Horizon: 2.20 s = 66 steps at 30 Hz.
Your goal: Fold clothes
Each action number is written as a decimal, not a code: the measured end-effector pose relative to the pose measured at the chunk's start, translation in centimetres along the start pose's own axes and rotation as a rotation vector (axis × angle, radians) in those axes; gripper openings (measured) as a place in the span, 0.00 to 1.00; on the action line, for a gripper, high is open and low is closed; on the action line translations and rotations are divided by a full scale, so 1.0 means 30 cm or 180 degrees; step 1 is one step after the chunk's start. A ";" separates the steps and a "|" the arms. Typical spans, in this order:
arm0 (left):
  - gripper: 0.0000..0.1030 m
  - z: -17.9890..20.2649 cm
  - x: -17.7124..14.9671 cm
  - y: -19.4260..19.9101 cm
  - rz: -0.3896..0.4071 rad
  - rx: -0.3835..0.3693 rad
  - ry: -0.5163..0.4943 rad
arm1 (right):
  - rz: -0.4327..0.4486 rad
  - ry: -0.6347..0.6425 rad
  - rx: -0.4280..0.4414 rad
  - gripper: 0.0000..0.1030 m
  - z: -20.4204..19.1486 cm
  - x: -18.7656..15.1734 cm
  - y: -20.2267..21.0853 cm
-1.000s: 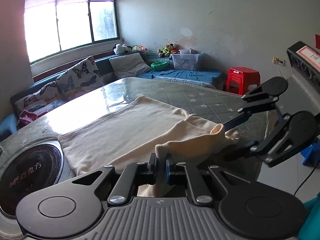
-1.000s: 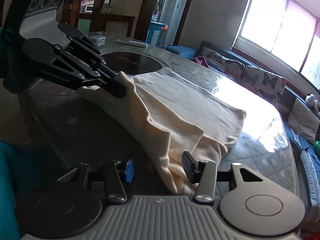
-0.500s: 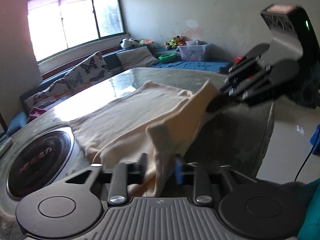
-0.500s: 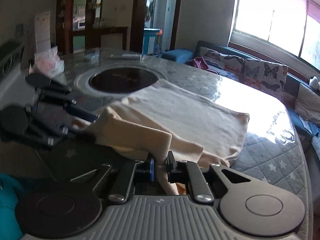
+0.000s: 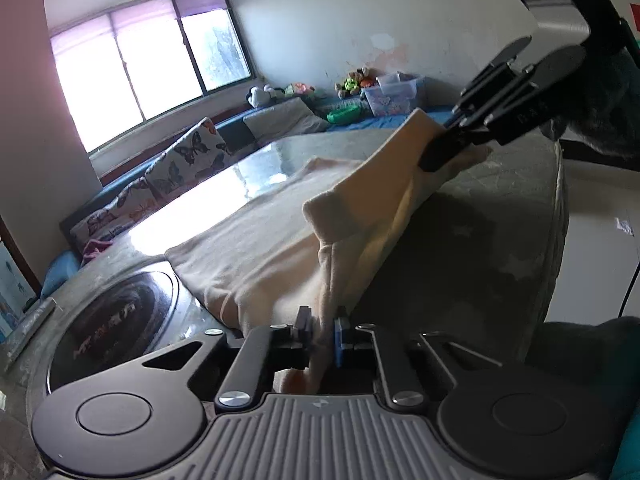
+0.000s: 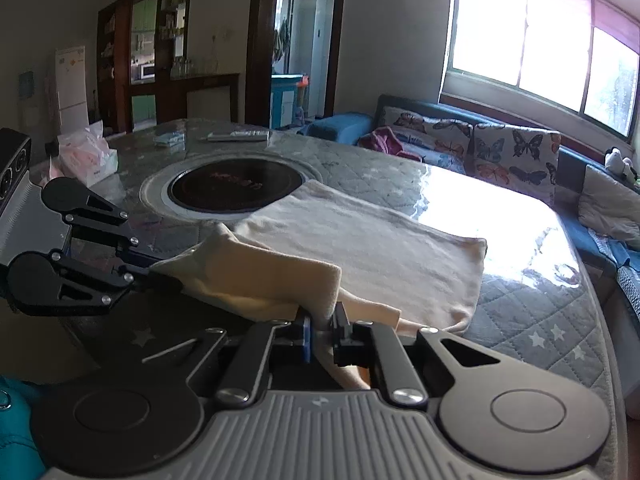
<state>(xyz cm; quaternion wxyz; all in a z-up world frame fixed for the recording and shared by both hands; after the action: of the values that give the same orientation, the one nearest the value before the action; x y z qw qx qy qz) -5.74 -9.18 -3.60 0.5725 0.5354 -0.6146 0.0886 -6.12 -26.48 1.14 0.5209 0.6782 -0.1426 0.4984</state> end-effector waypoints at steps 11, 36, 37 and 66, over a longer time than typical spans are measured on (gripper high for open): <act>0.10 0.034 0.026 0.209 0.0129 -0.0123 0.0095 | 0.0131 0.0131 0.0165 0.08 -0.087 0.006 0.174; 0.10 -0.336 0.175 -0.060 0.0072 0.0015 0.0717 | -0.0122 0.0276 0.0156 0.08 0.094 0.301 -0.093; 0.10 -0.359 0.168 -0.099 0.0010 0.0018 0.0762 | -0.0159 0.0247 0.0150 0.08 0.113 0.308 -0.134; 0.18 -0.414 0.177 -0.352 -0.0370 -0.0146 0.1399 | -0.0340 -0.0776 -0.0091 0.19 0.275 0.175 -0.446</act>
<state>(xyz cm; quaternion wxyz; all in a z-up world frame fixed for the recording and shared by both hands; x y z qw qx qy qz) 11.06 -7.51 -0.59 0.7088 0.5246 -0.4451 0.1559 10.21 -26.21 -1.75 0.5352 0.7328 -0.1756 0.3817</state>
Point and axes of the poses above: each gripper's, at about its wrist camera, not at the fingertips, and y roughly against the way its jaws point, z to its right, x to its top, the point moved 10 cm from there along -y, roughly the way its jaws point, and after that the axes turned 2 degrees about -y, right-handed, at the moved point
